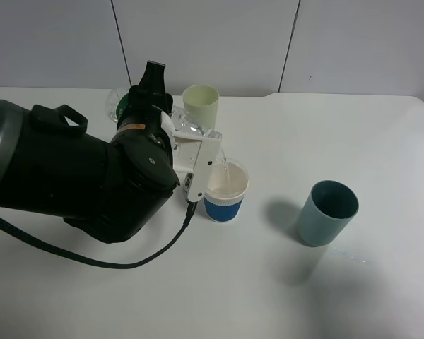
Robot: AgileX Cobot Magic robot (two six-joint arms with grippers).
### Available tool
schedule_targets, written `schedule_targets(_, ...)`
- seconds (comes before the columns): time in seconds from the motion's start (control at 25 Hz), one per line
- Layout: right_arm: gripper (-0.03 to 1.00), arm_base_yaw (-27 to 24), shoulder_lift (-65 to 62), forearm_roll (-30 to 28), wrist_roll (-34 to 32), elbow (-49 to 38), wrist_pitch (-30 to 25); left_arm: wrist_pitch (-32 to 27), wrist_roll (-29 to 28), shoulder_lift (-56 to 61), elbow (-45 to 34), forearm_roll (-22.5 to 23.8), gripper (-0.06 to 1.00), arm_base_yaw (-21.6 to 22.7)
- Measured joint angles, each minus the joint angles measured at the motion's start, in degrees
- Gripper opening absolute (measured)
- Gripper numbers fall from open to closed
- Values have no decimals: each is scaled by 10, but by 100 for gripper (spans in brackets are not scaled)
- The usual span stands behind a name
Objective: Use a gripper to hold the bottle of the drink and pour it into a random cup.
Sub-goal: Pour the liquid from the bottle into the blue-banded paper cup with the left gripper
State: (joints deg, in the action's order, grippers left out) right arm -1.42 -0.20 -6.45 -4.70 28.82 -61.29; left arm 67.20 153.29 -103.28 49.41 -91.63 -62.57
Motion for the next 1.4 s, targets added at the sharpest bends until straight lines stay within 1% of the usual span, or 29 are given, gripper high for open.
schedule_targets(0.36, 63, 0, 0, 0, 0, 0, 0, 1, 0, 0, 0, 13, 50, 0)
schedule_targets(1.4, 63, 0, 0, 0, 0, 0, 0, 19, 0, 0, 0, 20, 50, 0)
